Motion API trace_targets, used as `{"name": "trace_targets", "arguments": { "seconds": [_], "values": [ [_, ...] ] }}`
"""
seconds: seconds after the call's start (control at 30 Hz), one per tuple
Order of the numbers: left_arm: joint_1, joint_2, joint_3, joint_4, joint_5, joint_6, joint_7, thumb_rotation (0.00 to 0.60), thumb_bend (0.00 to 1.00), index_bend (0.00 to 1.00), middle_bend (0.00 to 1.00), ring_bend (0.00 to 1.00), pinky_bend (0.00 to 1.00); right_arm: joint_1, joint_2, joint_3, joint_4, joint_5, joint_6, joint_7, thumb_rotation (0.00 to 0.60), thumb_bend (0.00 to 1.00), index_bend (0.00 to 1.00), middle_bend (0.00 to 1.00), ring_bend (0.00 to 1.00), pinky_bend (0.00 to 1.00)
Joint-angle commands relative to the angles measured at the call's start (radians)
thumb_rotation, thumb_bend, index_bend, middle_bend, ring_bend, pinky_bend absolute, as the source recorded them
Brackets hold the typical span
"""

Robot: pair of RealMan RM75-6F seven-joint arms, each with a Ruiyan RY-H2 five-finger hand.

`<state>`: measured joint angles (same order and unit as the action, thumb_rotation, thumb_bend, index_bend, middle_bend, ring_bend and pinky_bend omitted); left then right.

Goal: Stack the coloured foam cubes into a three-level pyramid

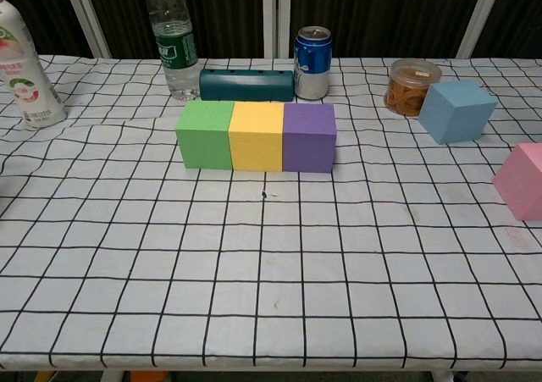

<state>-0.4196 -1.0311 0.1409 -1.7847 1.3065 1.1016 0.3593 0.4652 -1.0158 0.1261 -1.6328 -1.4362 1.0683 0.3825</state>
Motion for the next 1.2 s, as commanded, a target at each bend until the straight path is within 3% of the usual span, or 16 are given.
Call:
{"name": "trace_targets", "arguments": {
  "seconds": [0.03,0.37,0.63,0.83,0.97,1.2],
  "values": [
    [0.010,-0.010,-0.002,0.010,-0.031,-0.017,0.020,0.600,0.17,0.10,0.13,0.16,0.14,0.000,-0.002,0.000,-0.003,-0.002,0.003,-0.003,0.600,0.20,0.00,0.22,0.04,0.00],
    [0.016,-0.066,-0.031,0.083,-0.069,-0.054,-0.010,0.600,0.18,0.15,0.17,0.16,0.14,0.003,-0.006,0.003,-0.007,0.006,-0.002,-0.006,0.600,0.20,0.00,0.22,0.04,0.00],
    [0.010,-0.130,-0.082,0.186,-0.052,-0.065,-0.121,0.600,0.17,0.39,0.46,0.40,0.22,-0.004,0.004,-0.001,-0.018,0.008,0.002,-0.014,0.600,0.20,0.00,0.22,0.04,0.00],
    [-0.021,-0.054,-0.137,0.075,0.010,-0.045,-0.198,0.600,0.17,0.40,0.50,0.44,0.28,-0.017,0.017,0.004,-0.020,0.011,0.023,-0.004,0.600,0.20,0.00,0.22,0.04,0.00],
    [-0.085,-0.001,-0.201,-0.002,0.021,-0.081,-0.228,0.600,0.17,0.40,0.50,0.44,0.29,-0.019,0.017,0.007,-0.008,0.008,0.027,0.014,0.600,0.20,0.00,0.22,0.04,0.00],
    [-0.269,-0.007,-0.323,-0.051,-0.097,-0.242,-0.138,0.600,0.17,0.38,0.48,0.44,0.28,-0.025,0.009,0.003,0.016,-0.001,0.034,0.045,0.600,0.20,0.00,0.22,0.04,0.00]
  ]
}}
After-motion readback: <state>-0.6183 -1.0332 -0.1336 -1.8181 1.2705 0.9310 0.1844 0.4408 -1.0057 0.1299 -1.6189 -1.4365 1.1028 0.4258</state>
